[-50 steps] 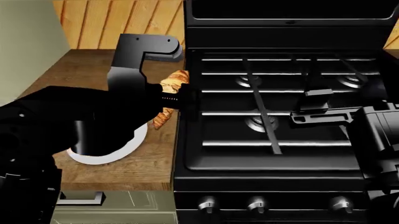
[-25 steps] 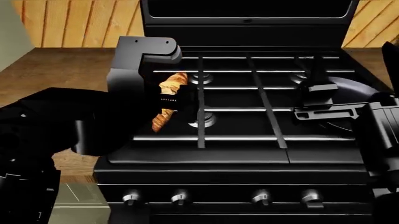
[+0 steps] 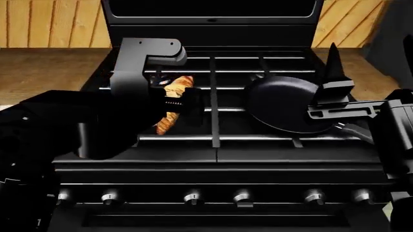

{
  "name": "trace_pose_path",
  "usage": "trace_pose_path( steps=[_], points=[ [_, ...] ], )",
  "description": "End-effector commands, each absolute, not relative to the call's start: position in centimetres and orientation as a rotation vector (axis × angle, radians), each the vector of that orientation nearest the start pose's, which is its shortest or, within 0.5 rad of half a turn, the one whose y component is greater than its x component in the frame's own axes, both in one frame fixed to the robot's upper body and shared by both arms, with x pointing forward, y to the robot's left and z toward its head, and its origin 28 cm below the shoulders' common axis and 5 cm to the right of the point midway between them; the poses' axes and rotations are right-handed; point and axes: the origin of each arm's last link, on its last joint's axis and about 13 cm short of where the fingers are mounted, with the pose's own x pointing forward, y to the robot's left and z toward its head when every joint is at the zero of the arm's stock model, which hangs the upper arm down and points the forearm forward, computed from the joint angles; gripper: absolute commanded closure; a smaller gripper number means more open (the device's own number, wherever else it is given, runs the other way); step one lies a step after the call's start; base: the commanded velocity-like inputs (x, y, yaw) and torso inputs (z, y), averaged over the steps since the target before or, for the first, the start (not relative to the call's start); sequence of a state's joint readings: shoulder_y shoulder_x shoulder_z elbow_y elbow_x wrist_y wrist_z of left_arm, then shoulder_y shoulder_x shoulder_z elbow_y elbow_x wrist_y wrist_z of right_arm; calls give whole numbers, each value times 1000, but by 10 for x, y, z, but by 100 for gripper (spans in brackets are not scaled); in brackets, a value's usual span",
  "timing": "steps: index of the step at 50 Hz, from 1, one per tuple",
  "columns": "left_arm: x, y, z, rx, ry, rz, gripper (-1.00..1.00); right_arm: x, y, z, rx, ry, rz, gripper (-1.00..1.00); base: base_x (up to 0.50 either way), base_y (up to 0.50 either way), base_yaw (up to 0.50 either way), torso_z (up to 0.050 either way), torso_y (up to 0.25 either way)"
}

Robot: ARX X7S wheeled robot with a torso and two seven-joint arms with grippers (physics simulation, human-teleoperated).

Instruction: Pick the croissant and place it on the pan. Then turn on the stove to warm the croissant.

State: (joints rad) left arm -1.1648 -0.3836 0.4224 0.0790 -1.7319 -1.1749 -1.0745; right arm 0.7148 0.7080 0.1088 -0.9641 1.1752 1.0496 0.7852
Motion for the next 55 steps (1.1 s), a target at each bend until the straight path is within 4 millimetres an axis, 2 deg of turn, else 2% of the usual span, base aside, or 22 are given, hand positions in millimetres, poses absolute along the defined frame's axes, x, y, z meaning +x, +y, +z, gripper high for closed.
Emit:
trace_pose_path(
  steps=[1,28,41,55],
  points=[
    [276,174,281,-35,407,-291,100,181,-139,271,-162,-422,-29,-100,-51,-500,0,0,0],
    [277,175,279,-29,405,-284,100,180,-138,269,-157,-433,-12,-100,-51,-482,0,0,0],
    [279,174,281,-29,398,-286,100,178,-136,270,-167,-459,3,-100,-5,-5,0,0,0],
    [297,160,301,-41,343,-313,100,174,-139,272,-162,-470,-1,-100,0,0,0,0,0]
  ],
)
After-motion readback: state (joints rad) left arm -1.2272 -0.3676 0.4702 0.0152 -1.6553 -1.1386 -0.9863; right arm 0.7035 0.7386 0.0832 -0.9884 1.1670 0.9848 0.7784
